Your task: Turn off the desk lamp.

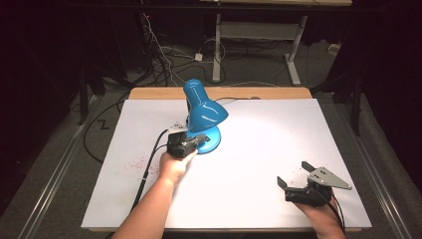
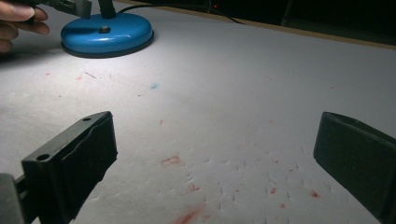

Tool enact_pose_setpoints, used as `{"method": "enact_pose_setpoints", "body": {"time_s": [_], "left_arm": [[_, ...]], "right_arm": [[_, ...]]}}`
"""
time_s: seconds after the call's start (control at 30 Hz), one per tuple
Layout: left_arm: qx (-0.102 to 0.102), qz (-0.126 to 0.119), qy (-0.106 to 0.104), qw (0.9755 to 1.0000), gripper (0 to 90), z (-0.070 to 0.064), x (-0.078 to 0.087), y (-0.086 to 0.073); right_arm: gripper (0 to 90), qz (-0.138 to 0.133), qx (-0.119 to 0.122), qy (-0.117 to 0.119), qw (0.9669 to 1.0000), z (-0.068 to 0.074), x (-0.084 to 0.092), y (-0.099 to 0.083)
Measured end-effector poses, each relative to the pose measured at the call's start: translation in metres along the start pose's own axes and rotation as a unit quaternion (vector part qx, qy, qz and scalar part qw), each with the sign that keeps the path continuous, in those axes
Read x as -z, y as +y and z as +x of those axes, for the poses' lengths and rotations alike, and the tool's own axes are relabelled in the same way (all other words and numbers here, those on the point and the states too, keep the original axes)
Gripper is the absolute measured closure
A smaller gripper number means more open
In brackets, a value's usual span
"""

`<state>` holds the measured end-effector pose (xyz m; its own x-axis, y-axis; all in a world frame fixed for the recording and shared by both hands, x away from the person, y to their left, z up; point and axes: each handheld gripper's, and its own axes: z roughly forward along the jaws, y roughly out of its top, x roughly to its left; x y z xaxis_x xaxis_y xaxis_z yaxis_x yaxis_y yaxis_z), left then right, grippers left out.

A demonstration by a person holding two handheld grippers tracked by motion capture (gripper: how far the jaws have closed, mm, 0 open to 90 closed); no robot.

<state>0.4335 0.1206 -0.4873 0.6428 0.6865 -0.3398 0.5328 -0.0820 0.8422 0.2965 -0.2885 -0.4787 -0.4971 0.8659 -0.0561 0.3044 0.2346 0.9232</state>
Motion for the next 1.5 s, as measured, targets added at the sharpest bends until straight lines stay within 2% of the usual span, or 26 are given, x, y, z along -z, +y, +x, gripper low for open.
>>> {"method": "enact_pose_setpoints", "body": {"time_s": [0.1, 0.23, 0.37, 0.53, 0.63, 0.83, 0.93, 1.03, 1.13, 1.5], "left_arm": [[0.01, 0.005, -0.006, 0.9999, 88.0, 0.002, -0.005, 0.001], [0.017, 0.013, 0.0, 0.9998, 88.1, 0.003, -0.012, 0.0], [0.036, 0.014, 0.003, 0.9992, 88.1, 0.007, -0.012, 0.0], [0.044, 0.017, 0.002, 0.9989, 88.1, 0.008, -0.013, 0.001], [0.041, 0.017, 0.003, 0.999, 88.1, 0.008, -0.013, 0.0], [0.025, 0.018, -0.009, 0.9995, 88.1, 0.007, -0.014, 0.0], [0.028, 0.023, -0.01, 0.9993, 88.1, 0.007, -0.015, 0.001], [0.015, 0.035, -0.017, 0.9991, 88.1, 0.005, -0.017, 0.002], [0.028, 0.03, -0.011, 0.9991, 88.1, 0.007, -0.017, 0.002], [0.03, 0.027, -0.006, 0.9992, 88.4, 0.007, -0.017, 0.002]], "right_arm": [[0.6, 0.0, 0.001, 0.0, 1.0, -0.001, 0.0, -0.001], [0.6, -0.001, 0.001, 0.0, 1.0, -0.002, 0.001, -0.001], [0.6, -0.001, 0.001, 0.0, 1.0, -0.002, 0.001, -0.001], [0.6, 0.0, 0.0, 0.0, 1.0, -0.002, 0.001, -0.001], [0.6, -0.001, 0.001, 0.0, 1.0, -0.001, 0.001, -0.001], [0.6, -0.002, 0.003, 0.001, 1.0, -0.001, 0.001, 0.0], [0.6, 0.0, 0.002, 0.001, 1.0, -0.001, 0.0, 0.0], [0.6, 0.0, 0.002, 0.002, 1.0, 0.0, 0.0, 0.0], [0.6, 0.001, 0.003, 0.002, 1.0, 0.0, -0.001, 0.0], [0.6, 0.004, 0.004, 0.004, 1.0, 0.002, -0.002, -0.001]]}}
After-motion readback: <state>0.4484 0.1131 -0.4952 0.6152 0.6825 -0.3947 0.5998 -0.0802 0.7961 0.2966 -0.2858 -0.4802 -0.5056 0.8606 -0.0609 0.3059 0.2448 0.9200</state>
